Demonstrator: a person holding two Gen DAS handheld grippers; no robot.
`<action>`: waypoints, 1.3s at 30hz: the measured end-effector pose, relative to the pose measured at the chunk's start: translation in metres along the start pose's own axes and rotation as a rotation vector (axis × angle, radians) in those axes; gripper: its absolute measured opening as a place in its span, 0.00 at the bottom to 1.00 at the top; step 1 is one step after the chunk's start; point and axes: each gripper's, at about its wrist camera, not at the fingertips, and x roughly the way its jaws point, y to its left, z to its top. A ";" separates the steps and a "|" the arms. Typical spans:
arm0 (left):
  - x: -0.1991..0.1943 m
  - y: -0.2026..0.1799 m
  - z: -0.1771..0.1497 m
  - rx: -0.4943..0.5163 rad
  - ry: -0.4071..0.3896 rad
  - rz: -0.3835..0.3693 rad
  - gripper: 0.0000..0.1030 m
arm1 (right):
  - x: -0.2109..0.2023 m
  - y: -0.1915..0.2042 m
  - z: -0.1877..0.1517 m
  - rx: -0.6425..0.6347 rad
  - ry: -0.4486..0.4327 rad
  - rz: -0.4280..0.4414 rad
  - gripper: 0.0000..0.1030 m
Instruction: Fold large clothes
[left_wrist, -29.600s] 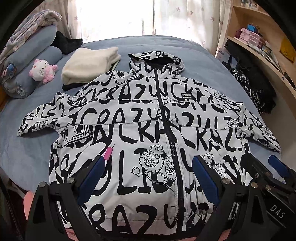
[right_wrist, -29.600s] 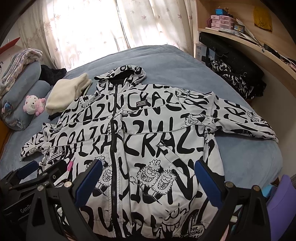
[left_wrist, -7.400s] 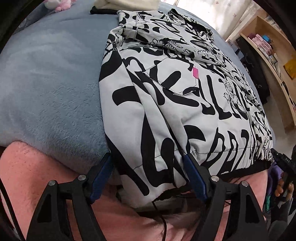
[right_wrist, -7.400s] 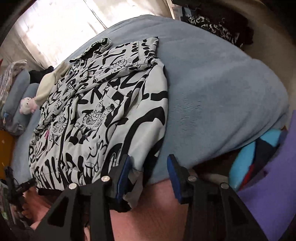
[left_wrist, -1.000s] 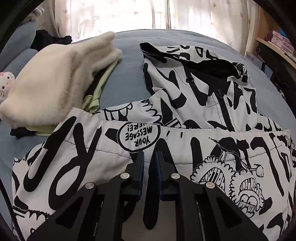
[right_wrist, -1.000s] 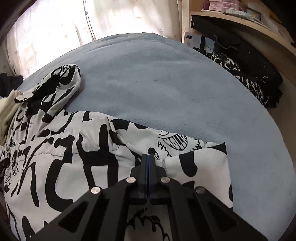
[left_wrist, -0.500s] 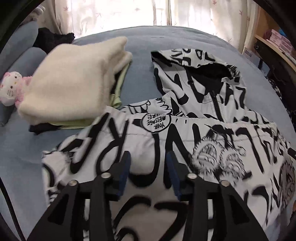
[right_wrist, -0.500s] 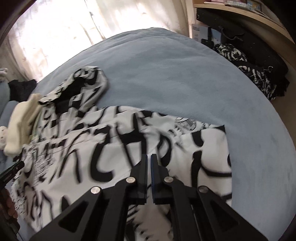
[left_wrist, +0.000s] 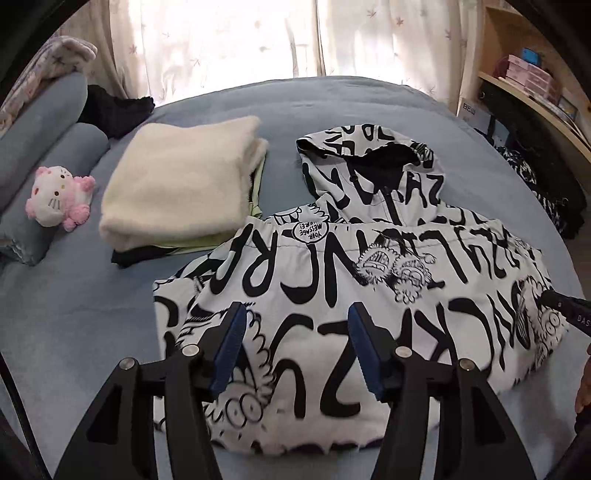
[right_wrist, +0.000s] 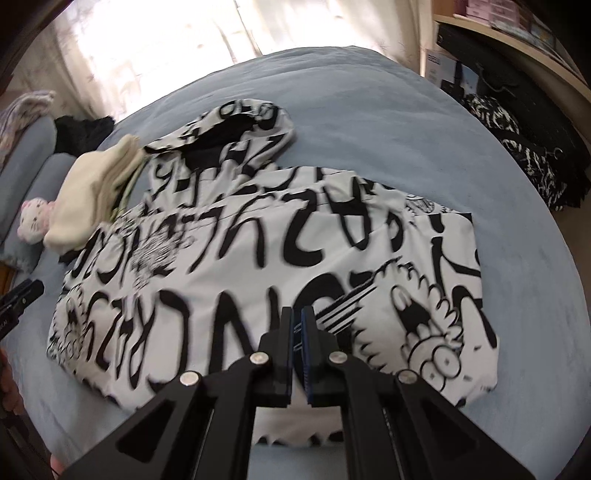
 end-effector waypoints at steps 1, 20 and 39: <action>-0.007 0.000 -0.002 0.005 -0.004 0.000 0.54 | -0.003 0.004 -0.002 -0.007 0.001 0.004 0.04; -0.057 0.016 0.029 0.032 -0.041 -0.015 0.62 | -0.055 0.066 0.028 -0.097 -0.067 0.007 0.04; 0.162 -0.013 0.228 0.066 0.007 0.068 0.62 | 0.130 0.061 0.255 -0.032 -0.028 0.017 0.04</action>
